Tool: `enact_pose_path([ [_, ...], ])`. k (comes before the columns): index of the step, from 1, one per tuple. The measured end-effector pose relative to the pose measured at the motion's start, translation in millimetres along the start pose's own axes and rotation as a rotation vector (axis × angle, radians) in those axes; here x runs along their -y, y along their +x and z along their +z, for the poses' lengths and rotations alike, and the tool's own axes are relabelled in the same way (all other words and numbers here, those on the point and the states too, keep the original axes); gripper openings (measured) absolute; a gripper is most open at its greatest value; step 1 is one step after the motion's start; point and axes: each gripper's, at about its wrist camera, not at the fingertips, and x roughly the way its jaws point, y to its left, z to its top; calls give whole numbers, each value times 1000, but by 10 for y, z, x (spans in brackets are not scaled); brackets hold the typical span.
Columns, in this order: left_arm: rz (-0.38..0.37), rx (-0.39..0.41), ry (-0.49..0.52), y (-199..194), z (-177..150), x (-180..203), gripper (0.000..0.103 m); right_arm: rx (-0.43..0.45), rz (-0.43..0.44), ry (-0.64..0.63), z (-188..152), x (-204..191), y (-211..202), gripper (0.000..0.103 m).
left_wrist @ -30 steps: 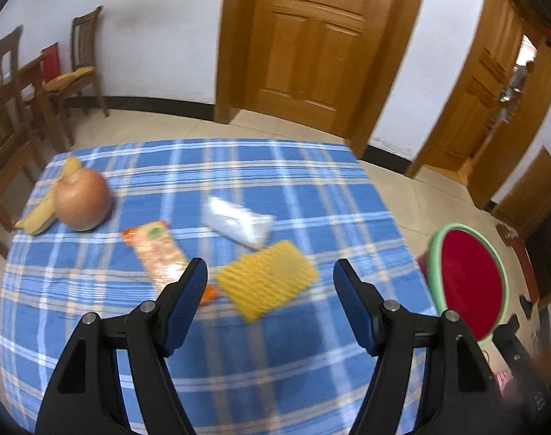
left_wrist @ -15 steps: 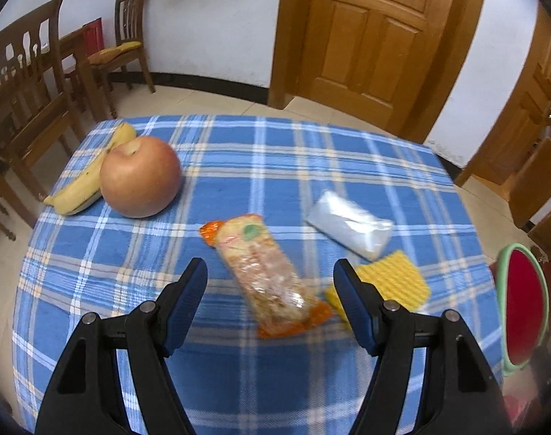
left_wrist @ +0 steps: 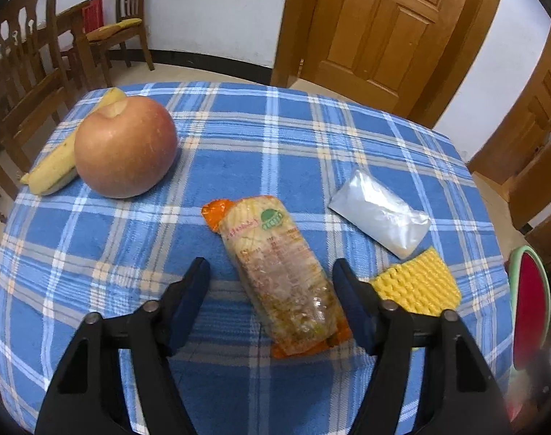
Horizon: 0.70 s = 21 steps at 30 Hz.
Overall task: Collect trash
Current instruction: 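Grasp the bread bag with the left tool while the right tool grasps the yellow foam net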
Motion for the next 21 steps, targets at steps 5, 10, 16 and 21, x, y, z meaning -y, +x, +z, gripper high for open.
enact_pose_path([
  [5, -35, -1, 10, -36, -20, -26, 46, -12, 5, -19, -20, -91, 69, 85],
  [10, -66, 20, 9, -131, -48, -138, 46, -22, 7, -50, -34, -221, 144, 85],
  [16, -75, 52, -19, -251, -45, -374, 46, -47, 34, -96, -51, -432, 299, 85],
  [21, -69, 89, -23, -301, -44, -448, 46, -82, 68, -151, -60, -610, 478, 89],
])
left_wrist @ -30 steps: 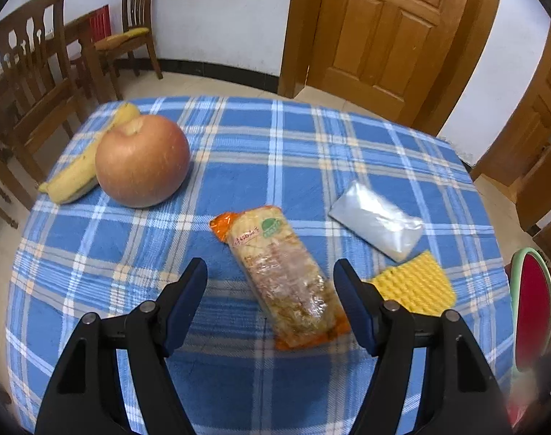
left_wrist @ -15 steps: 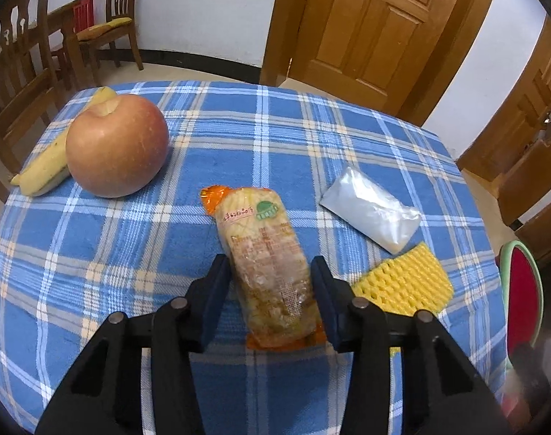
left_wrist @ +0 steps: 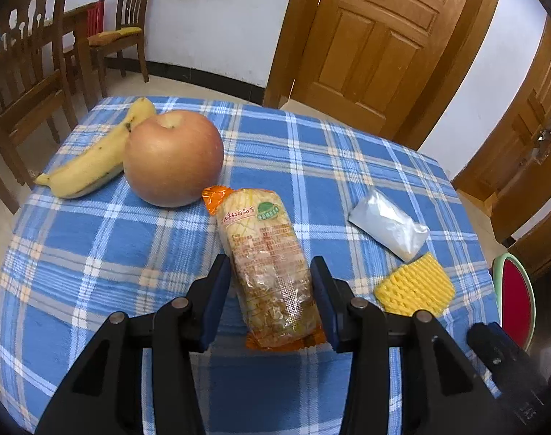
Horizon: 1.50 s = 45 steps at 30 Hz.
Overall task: Collect trash
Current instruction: 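Grasp the bread bag with the left tool while the right tool grasps the yellow foam net, then carry the bread bag and foam net over the red bucket and open both tools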
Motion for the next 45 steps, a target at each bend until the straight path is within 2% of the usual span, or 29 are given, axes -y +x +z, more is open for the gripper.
enact_pose_path([
  [7, -6, 20, -14, -21, -7, -78, 46, -23, -22, -40, 69, -116, 252, 89],
  [10, -18, 12, -20, -2, -21, -74, 46, -23, -22, -58, 92, -184, 316, 83],
  [16, -23, 11, -20, 5, -33, -67, 46, -28, -36, -123, 113, -338, 458, 63],
  [21, -26, 7, -25, 13, -31, -76, 46, -35, -1, -131, 100, -390, 466, 35],
  [24, -28, 7, -24, 11, -31, -79, 46, -33, 16, -159, 77, -457, 436, 24],
  [29, -37, 2, -21, 21, -39, -71, 46, -29, 47, -147, 46, -448, 321, 20],
  [34, -46, 5, -15, 7, -48, -43, 46, 10, 53, -99, 28, -314, 80, 20],
  [45, -84, 2, 36, -57, -97, 179, 46, 100, 6, 6, -79, 140, -480, 20],
])
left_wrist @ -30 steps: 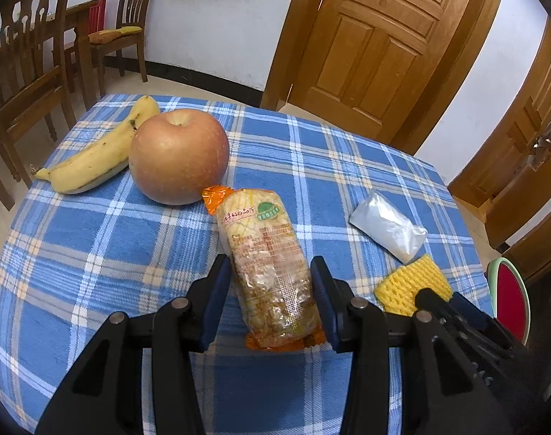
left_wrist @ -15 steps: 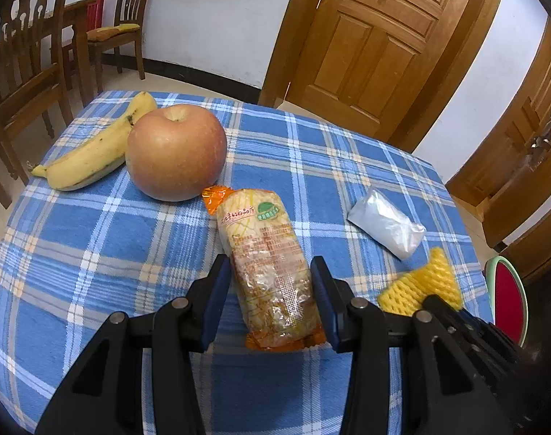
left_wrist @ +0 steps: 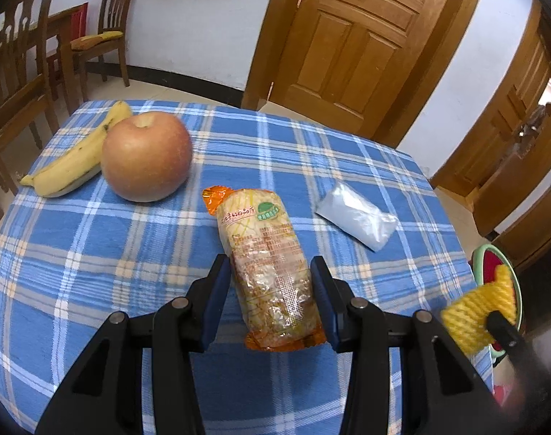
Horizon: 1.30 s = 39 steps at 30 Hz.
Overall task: Collect trash
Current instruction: 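Carry the bread bag and foam net over the red bucket and open both tools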
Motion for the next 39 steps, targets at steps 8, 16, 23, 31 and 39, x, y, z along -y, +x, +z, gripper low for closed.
enact_pose_path([
  [8, -48, -3, 61, -115, -47, 329, 46, 49, -73, 93, -14, 467, -333, 20],
  [16, -122, -21, 120, -229, -83, 753, 46, 87, -101, 156, -38, 762, -553, 20],
  [23, -185, -52, 185, -241, -136, 1178, 46, 143, -141, 186, 16, 1007, -786, 20],
  [31, -233, -85, 271, -179, -204, 1754, 46, 179, -185, 240, 29, 1369, -937, 21],
  [39, -271, -110, 355, -100, -284, 2296, 46, 182, -215, 316, -22, 1752, -979, 21],
])
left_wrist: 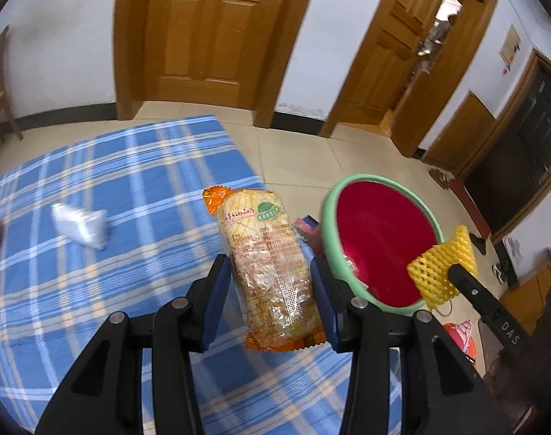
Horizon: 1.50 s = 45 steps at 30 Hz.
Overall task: Collect trash
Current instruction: 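Carry the bread bag and foam net over the red bucket and open both tools, then move both tools back over the table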
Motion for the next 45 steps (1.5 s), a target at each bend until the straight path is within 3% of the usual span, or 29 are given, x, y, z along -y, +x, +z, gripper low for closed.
enact_pose_path([
  [19, -107, -80, 190, 753, 142, 1044, 46, -36, -76, 121, 58, 591, 223, 27],
  [25, -97, -75, 243, 884, 132, 1230, 46, -59, -84, 155, 54, 722, 304, 35],
  [28, -81, -59, 254, 889, 125, 1266, 53, -62, -86, 167, 47, 765, 314, 43],
  [33, -75, -68, 228, 921, 154, 1221, 53, -62, -83, 176, 41, 789, 309, 52],
  [45, -44, -55, 169, 769, 148, 1002, 53, -42, -63, 167, 45, 753, 209, 60],
])
